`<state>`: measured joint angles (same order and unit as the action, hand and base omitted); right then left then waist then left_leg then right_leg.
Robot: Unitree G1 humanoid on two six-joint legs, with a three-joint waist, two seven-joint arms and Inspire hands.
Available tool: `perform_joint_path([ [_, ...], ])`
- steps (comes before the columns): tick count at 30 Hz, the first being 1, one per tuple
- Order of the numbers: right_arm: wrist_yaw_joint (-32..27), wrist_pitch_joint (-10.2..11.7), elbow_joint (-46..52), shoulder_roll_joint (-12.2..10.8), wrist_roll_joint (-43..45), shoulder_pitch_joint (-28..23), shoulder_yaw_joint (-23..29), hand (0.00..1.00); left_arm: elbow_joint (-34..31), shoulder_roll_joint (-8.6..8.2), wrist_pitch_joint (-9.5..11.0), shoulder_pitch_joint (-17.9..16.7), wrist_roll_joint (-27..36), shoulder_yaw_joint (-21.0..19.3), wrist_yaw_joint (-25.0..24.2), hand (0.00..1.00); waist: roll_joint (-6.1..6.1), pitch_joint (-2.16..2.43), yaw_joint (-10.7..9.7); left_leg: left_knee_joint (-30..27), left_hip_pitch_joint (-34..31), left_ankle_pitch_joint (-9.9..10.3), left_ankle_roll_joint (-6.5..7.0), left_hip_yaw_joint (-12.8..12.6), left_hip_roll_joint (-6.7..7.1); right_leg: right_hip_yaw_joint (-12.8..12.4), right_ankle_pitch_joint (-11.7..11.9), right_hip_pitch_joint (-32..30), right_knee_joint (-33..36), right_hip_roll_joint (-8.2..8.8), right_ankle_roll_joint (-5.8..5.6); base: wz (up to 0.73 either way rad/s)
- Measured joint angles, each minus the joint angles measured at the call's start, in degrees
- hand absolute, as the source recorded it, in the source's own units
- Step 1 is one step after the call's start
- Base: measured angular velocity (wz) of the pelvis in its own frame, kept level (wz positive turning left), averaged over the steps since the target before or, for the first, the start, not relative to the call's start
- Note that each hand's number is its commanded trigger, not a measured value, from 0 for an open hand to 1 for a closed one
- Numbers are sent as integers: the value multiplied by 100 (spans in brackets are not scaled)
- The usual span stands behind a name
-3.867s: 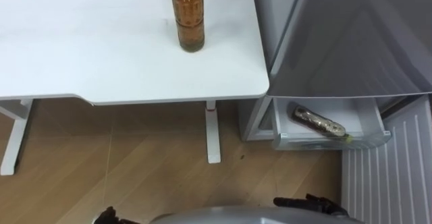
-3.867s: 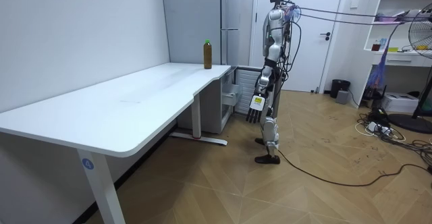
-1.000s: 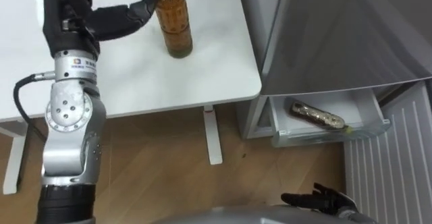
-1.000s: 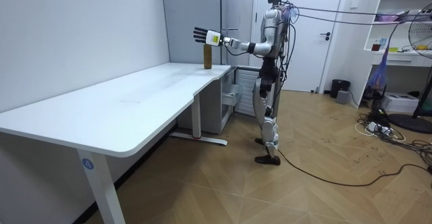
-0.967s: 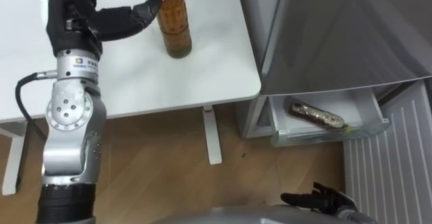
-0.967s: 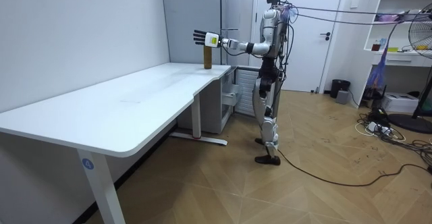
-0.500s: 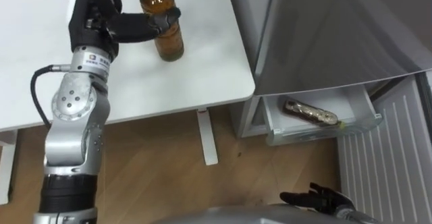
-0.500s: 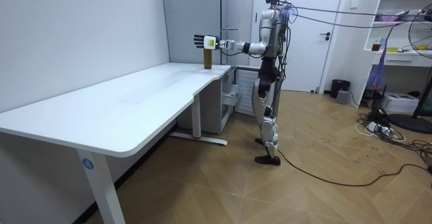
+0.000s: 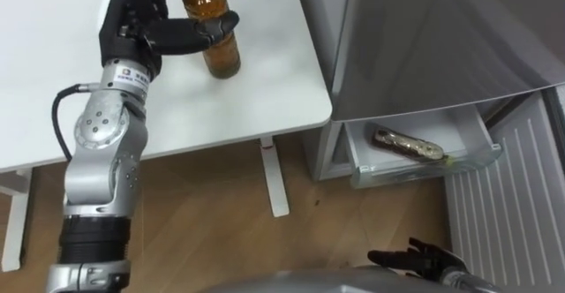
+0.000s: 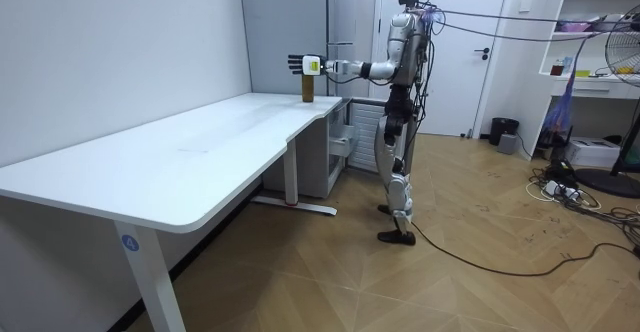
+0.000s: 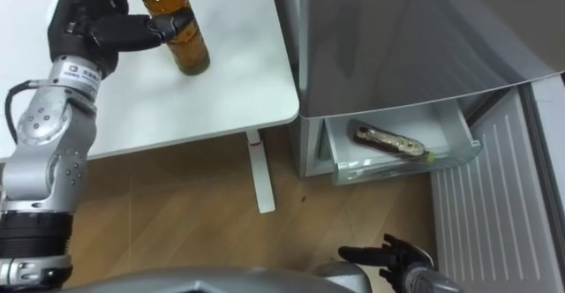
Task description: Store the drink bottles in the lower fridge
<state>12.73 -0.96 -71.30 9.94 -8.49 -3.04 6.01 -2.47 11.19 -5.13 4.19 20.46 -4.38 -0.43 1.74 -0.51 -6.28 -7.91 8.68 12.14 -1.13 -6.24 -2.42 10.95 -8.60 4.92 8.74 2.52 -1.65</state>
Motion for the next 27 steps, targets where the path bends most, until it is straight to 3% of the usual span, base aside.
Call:
perform_joint_path([
  [5, 1, -41, 14, 33, 10, 7, 28, 0, 309, -9, 0, 1, 15, 9, 132, 0, 59, 30, -31, -5, 11, -1, 0, -86, -9, -14, 0, 5, 2, -4, 0, 0],
  [12, -6, -69, 21, -8, 16, 86, 25, 0, 896, -23, -51, 46, 33, 4, 261, 0, -17, -18, -143, -5, 0, -1, 0, -267, -15, -19, 0, -10, -1, -2, 1, -1],
  [27, -115, -283, 259, -21, 258, 85, 27, 0, 937, -34, -263, 138, 33, 5, 270, 0, -65, -15, -173, -5, -1, -1, 0, -306, -18, -29, 1, -62, 2, -3, 1, -2],
])
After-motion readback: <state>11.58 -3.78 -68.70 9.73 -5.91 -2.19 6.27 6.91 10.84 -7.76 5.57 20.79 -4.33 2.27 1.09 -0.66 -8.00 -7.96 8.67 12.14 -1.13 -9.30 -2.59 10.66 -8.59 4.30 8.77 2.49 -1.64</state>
